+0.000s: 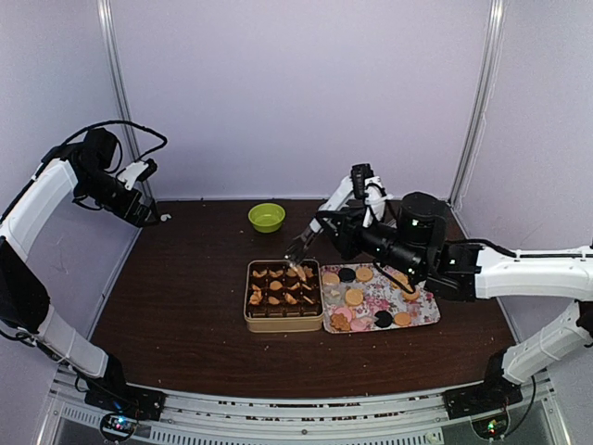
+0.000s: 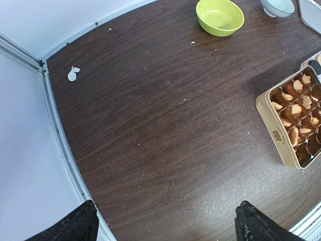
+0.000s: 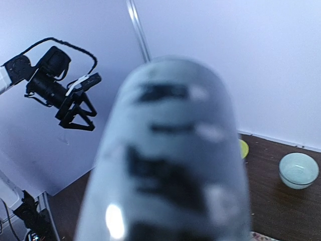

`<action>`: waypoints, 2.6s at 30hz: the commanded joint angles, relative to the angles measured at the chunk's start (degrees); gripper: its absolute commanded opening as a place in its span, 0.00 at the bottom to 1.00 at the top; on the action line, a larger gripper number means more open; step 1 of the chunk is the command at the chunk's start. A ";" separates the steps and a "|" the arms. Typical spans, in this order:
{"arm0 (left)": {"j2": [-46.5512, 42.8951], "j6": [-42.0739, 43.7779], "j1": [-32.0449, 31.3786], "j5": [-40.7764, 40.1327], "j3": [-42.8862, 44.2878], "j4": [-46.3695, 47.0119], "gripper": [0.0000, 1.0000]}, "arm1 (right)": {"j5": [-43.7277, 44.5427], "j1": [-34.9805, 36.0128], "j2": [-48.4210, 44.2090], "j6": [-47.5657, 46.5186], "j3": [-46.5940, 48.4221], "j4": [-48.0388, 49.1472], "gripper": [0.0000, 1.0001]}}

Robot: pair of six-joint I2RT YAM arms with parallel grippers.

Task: Pack the cookies
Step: Place the fake cookies in the empty pocket of the box.

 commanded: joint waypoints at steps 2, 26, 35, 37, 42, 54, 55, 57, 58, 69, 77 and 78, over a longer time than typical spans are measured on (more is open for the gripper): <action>-0.73 0.83 -0.33 -0.43 -0.91 0.48 0.98 | -13.06 2.52 9.86 4.45 6.75 7.60 0.01; -1.45 1.90 -0.32 -1.53 -1.21 0.43 0.98 | -18.64 2.34 24.11 2.56 11.16 15.24 0.00; -1.57 1.96 -0.35 -1.59 -1.02 0.31 0.98 | -16.85 1.41 25.66 1.19 7.35 19.20 0.00; -1.54 1.98 -0.32 -1.51 -0.93 0.18 0.98 | -16.25 1.29 25.53 0.92 6.43 19.99 0.00; -1.46 1.84 -0.32 -1.20 -0.66 0.15 0.98 | -15.42 1.10 25.61 -0.05 5.49 20.04 0.00; -1.72 1.88 -0.33 -1.26 -0.51 -0.11 0.98 | -15.53 0.69 24.42 0.96 3.33 20.22 0.17; -1.79 1.82 -0.34 -1.32 -0.51 -0.13 0.98 | -15.42 0.63 23.89 1.12 3.18 19.63 0.25; -1.81 1.83 -0.34 -1.14 -0.58 -0.13 0.98 | -15.30 0.43 22.42 1.38 2.48 19.36 0.37; -1.76 1.81 -0.31 -1.03 -0.62 -0.09 0.98 | -15.28 0.32 21.82 1.53 2.26 19.35 0.39; -1.73 1.67 -0.32 -0.72 -0.57 -0.13 0.98 | -15.81 -1.43 18.41 3.50 2.21 17.51 0.38; -1.81 1.80 -0.34 -0.88 -0.58 -0.07 0.98 | -15.62 -1.42 18.88 2.71 1.87 15.66 0.33; -1.81 1.81 -0.34 -0.89 -0.57 -0.13 0.98 | -15.06 -1.41 18.64 2.42 1.63 15.24 0.31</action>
